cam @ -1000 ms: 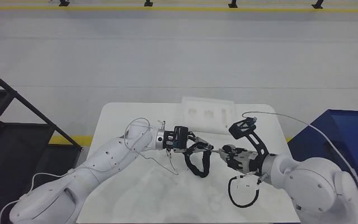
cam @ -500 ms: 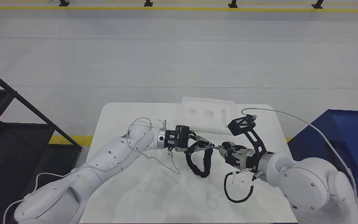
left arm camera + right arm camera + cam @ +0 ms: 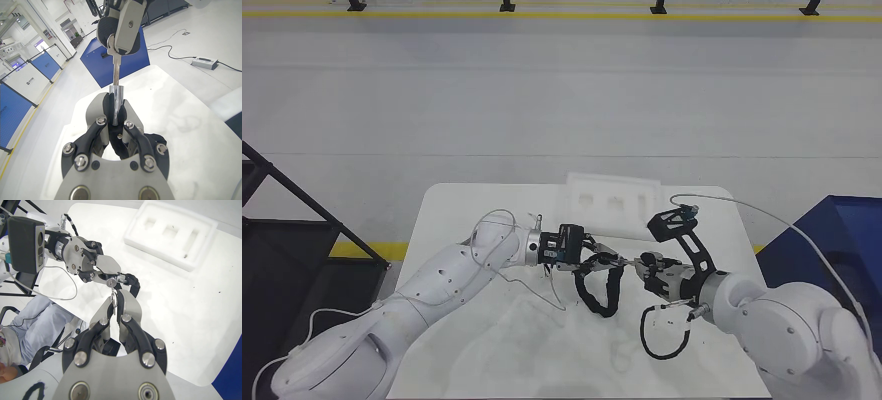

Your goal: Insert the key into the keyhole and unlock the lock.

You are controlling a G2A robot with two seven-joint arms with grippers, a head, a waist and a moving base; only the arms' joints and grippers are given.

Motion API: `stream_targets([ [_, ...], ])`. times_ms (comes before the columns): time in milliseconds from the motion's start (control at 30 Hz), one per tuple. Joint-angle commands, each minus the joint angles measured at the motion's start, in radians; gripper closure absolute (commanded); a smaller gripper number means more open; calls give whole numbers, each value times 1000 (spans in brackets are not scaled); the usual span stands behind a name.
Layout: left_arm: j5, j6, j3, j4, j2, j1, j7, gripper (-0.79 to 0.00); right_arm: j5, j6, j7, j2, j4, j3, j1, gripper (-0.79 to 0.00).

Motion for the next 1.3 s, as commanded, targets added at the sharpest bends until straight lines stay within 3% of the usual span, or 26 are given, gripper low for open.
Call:
stream_targets([
  [0, 2, -2, -3, 0, -1, 1, -1, 0, -3, 0, 2, 0, 0, -1, 0, 0],
  [967, 25, -63, -45, -51, -15, 2, -48, 0, -45, 37, 17, -4, 25, -68, 49, 0],
  [1000, 24, -71, -46, -52, -15, 2, -50, 0, -40, 38, 16, -4, 27, -69, 52, -283],
  [1033, 21, -84, -45, -51, -16, 1, -50, 0, -35, 37, 14, -5, 29, -70, 54, -785],
  [1267, -19, -142, -53, -29, -24, -6, -92, 0, -16, 11, 11, -3, 22, -50, 66, -785],
])
